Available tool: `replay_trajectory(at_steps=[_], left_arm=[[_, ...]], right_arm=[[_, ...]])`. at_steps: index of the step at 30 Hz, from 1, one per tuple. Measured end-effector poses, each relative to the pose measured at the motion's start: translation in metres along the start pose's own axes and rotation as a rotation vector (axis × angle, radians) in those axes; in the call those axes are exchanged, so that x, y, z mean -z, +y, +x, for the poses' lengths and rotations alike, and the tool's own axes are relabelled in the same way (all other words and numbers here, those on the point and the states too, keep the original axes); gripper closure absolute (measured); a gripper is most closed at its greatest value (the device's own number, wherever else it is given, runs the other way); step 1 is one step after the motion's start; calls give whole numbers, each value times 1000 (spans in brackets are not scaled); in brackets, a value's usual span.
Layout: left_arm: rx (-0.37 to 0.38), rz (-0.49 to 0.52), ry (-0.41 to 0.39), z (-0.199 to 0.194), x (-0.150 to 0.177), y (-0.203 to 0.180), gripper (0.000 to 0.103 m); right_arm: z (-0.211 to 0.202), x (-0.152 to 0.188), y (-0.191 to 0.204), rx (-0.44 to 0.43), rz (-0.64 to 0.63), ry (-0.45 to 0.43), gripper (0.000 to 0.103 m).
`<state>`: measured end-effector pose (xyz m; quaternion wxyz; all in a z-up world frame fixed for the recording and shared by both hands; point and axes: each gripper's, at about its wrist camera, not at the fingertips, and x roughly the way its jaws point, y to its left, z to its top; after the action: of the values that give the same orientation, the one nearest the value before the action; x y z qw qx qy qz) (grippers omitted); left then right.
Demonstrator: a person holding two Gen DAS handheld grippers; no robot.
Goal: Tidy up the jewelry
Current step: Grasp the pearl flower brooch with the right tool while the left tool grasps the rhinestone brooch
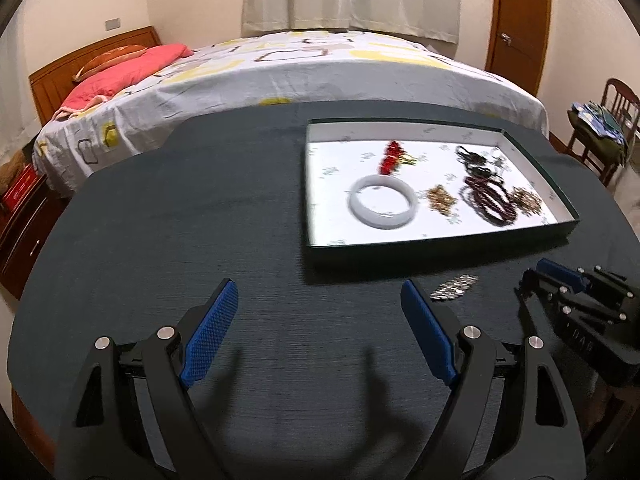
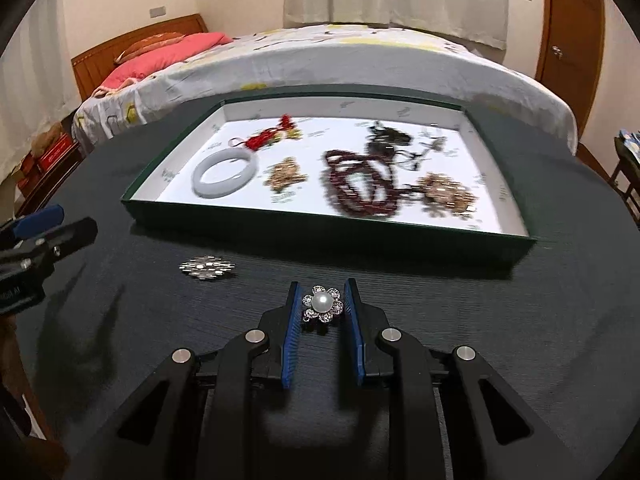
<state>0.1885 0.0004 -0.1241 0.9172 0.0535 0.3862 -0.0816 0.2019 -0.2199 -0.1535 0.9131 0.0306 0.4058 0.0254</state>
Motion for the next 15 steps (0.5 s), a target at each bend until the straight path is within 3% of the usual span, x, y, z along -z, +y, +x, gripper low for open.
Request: replay_trajectory(at_steps=[15], left_arm=[[51, 17, 16, 30, 3, -76, 21]], right_arm=[[-18, 4, -64, 19, 97, -38, 81]])
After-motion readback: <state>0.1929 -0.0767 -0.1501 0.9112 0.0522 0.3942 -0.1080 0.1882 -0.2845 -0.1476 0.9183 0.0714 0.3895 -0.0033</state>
